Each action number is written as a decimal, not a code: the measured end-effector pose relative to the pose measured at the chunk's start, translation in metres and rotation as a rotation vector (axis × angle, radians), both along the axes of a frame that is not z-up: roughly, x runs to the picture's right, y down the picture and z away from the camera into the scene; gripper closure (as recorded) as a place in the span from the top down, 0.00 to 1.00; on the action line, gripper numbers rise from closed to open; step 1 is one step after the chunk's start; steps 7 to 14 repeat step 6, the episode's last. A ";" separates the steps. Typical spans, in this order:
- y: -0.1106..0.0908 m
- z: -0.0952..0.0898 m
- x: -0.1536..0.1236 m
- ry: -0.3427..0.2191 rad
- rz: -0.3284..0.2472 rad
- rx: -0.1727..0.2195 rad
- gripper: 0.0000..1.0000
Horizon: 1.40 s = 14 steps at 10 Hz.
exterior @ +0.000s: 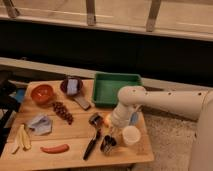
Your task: Place fork in metal cup
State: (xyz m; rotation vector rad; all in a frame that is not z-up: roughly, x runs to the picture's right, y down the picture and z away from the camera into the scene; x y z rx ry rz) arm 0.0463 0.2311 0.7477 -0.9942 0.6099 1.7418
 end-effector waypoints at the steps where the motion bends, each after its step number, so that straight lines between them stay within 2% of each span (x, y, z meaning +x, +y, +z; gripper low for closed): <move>1: 0.007 0.000 -0.006 -0.008 -0.001 -0.004 0.76; 2: 0.007 -0.002 -0.005 -0.008 0.001 -0.004 0.80; 6: -0.003 -0.006 -0.009 -0.045 0.018 0.027 0.80; 14: -0.003 -0.006 -0.009 -0.045 0.018 0.027 0.80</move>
